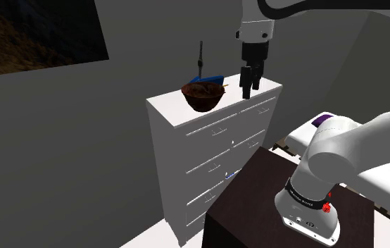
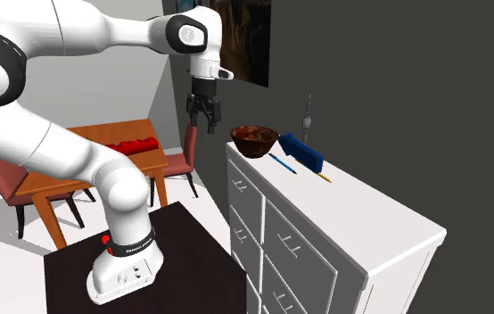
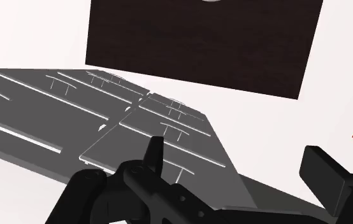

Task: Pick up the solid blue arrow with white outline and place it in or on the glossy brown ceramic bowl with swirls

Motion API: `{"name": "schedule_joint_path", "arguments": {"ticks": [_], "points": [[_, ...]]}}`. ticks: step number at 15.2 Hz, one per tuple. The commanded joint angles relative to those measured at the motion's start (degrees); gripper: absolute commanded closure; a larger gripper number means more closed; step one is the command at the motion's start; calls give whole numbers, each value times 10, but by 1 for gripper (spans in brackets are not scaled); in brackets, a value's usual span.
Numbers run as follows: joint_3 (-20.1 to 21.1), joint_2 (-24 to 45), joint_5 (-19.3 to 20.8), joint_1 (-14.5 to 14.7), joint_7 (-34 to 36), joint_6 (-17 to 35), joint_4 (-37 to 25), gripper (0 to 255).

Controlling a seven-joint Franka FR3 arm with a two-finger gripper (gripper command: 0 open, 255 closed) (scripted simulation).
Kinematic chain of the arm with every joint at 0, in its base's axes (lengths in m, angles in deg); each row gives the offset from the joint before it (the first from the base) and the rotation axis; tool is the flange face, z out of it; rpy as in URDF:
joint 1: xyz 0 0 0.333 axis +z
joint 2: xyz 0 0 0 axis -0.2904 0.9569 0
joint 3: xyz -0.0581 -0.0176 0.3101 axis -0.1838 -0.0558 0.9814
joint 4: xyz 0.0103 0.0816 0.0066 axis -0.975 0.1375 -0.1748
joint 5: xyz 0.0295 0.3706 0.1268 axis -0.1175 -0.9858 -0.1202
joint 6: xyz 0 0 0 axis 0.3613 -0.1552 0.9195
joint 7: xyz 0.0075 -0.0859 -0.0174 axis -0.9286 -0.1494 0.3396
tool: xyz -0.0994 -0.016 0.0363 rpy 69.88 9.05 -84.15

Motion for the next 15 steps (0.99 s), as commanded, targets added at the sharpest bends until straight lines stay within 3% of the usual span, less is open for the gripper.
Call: {"name": "schedule_joint_path", "arguments": {"ticks": [1, 8, 15], "points": [[0, 0, 0, 0, 0, 0, 0, 0], [-103, 71, 76, 23, -226, 78, -25, 0], [-195, 187, 96, 61, -447, 157, -100, 0]]}}
